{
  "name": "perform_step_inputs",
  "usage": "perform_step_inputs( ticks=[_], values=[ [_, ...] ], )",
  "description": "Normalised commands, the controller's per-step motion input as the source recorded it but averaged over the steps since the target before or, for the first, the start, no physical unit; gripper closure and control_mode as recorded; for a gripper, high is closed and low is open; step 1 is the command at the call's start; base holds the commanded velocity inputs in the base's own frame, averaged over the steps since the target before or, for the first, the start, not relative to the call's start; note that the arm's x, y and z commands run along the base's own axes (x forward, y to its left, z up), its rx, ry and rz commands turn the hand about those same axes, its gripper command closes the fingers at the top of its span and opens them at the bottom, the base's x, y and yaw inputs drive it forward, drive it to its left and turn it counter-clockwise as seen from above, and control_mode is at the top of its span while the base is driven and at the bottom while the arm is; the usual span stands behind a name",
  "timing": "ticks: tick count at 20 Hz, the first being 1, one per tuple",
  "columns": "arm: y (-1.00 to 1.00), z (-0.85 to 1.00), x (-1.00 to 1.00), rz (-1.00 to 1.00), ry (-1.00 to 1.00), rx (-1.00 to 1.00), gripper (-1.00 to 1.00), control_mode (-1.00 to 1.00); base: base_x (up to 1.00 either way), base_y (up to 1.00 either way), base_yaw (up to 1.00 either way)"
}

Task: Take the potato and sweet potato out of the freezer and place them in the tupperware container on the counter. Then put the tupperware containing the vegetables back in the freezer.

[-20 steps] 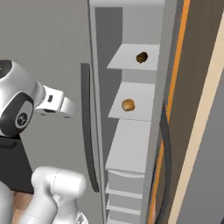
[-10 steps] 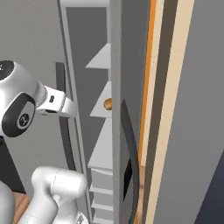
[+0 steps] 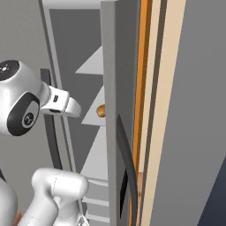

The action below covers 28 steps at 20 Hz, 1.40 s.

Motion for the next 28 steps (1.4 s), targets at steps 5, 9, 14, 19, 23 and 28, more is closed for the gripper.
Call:
perform_step_inputs(
  ticks=[5, 9, 14, 19, 23, 28],
  values=[
    [-0.3, 0.03, 0.18, 0.0, 0.0, 0.01, -1.0, -1.0, 0.0, 0.0, 0.0],
    [-0.15, 0.24, 0.08, 0.0, -0.12, 0.0, -1.0, -1.0, 0.0, 0.0, 0.0],
    [0.0, 0.41, 0.12, -0.01, -0.25, 0.0, -1.0, -1.0, 0.0, 0.0, 0.0],
    [-0.01, 0.4, 0.27, -0.03, -0.21, 0.0, -1.0, -1.0, 0.0, 0.0, 0.0],
    [-0.03, 0.42, 0.49, -0.04, -0.11, 0.0, -1.0, -1.0, 0.0, 0.0, 0.0],
    [-0.03, 0.38, 0.7, -0.03, -0.01, 0.0, -1.0, -1.0, 0.0, 0.0, 0.0]
  ],
)
